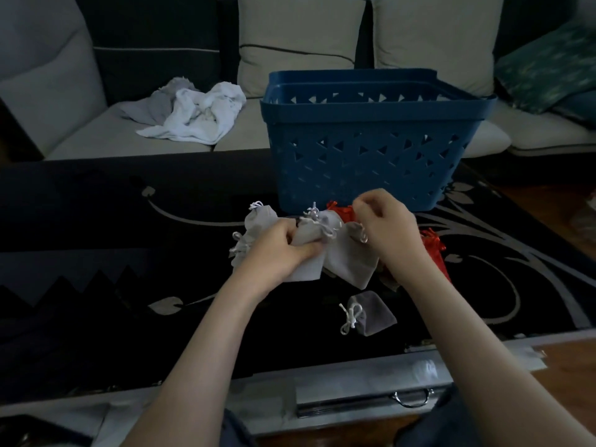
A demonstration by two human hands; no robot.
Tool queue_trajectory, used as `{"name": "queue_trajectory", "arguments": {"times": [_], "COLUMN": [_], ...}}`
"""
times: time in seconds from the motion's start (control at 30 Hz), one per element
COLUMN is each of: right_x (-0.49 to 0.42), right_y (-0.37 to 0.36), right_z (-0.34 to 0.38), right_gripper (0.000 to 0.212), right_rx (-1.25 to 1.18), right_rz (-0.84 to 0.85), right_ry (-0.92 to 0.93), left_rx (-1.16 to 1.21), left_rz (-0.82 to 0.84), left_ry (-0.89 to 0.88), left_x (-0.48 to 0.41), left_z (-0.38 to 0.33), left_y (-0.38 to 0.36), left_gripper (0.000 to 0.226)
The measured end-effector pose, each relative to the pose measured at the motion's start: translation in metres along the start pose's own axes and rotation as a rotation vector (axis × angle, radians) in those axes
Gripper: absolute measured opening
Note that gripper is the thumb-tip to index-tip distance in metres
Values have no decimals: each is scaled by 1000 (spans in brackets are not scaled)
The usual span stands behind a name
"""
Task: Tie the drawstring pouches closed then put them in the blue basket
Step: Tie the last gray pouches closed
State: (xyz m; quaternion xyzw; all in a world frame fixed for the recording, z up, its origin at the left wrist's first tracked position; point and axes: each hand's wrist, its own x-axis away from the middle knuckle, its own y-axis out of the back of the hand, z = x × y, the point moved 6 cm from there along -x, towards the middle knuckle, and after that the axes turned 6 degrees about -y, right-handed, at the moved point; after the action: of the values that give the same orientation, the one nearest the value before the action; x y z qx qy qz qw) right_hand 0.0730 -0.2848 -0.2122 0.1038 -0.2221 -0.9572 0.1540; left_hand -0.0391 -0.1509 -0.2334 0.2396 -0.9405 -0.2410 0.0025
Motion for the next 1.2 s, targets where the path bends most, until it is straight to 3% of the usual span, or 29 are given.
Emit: {"name": "queue_trajectory", "arguments": {"times": [0.07,0.13,0.33,0.47,0.53,0.6,0.7,0.8,0.87,1.03,1.2], "right_x": [-3,-3,-7,-8,-10,-10,-8,1,5,21,21], "right_y": [6,3,10,5,1,5,15,20,18,-9,-39], "right_z": [-6,-14,-17,-26,-24,-16,0,11,17,30,26], "right_gripper": [30,37,10,32,31,26,17,16,21,33,41], "right_rx": [389,543,486,554,626,565,216,-193,-341,-382,-186], "right_rz": [-98,-13,-30,121,120,58,23,65,142,426,361], "right_ry": [64,14,70,-17,10,78,165,120,83,115,159], "left_rx": [-12,-25,-29,-24,77,217,410,426,443,538,610], "left_rz": [8,-29,-121,-114,-97,-80,-160,-207,-207,-79,61], "left_ry": [42,75,42,82,140,212,215,174,187,172,193], "left_x": [0,-3,-8,-9,-10,-9,-9,-9,-9,-9,-7], "left_z": [4,9,11,19,25,28,28,24,25,17,8], "left_y": [-1,0,6,5,3,1,5,10,9,-3,-14], "left_gripper": [22,25,15,16,20,19,16,7,9,10,12]}}
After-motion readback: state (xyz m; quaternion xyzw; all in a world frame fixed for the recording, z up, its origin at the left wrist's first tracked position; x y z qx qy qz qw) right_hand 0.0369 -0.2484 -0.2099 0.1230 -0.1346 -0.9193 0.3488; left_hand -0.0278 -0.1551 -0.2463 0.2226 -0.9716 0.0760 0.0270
